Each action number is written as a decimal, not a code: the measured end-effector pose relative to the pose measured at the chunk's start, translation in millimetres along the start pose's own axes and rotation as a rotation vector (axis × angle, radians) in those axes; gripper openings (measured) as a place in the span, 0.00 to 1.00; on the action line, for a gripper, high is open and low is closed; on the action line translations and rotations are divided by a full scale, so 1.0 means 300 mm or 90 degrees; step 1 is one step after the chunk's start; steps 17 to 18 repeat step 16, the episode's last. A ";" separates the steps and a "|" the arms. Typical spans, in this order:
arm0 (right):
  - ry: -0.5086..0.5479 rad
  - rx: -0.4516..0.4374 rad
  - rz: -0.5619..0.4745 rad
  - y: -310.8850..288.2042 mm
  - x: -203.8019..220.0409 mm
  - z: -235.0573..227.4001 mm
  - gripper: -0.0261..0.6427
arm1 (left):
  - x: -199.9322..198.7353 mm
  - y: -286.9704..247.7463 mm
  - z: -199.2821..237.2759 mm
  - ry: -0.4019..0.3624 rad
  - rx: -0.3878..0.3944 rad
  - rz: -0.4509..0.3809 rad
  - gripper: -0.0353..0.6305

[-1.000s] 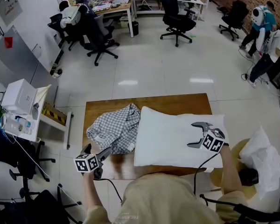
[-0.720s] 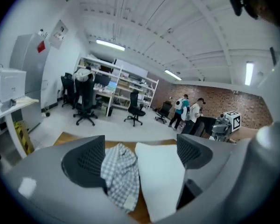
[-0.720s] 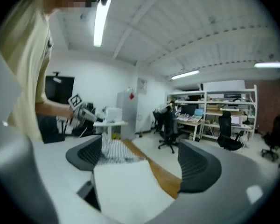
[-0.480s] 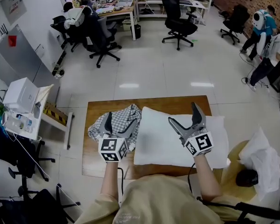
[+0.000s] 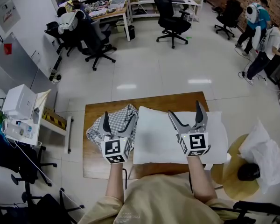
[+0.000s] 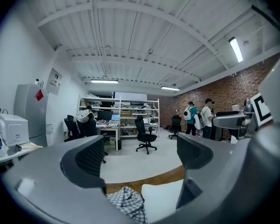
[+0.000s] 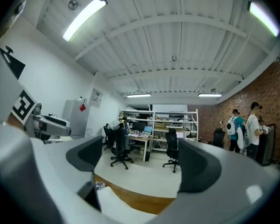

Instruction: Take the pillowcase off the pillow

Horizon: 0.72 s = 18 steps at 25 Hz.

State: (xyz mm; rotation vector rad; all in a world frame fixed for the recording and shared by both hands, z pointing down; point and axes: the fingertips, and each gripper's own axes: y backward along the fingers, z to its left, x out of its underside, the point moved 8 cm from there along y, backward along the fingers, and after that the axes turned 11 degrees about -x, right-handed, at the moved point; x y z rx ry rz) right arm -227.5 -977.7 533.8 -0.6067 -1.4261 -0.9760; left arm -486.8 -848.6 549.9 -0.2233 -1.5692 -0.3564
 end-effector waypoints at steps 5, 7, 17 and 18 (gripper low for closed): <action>-0.019 0.026 0.043 0.036 -0.053 -0.032 0.78 | -0.060 0.020 -0.022 0.006 0.017 0.030 0.79; -0.019 0.026 0.040 0.045 -0.082 -0.028 0.78 | -0.095 0.033 -0.024 0.005 0.024 0.026 0.79; -0.002 0.006 0.019 0.064 -0.148 0.071 0.78 | -0.129 0.114 -0.026 -0.017 0.027 0.013 0.79; -0.002 0.006 0.019 0.064 -0.148 0.071 0.78 | -0.129 0.114 -0.026 -0.017 0.027 0.013 0.79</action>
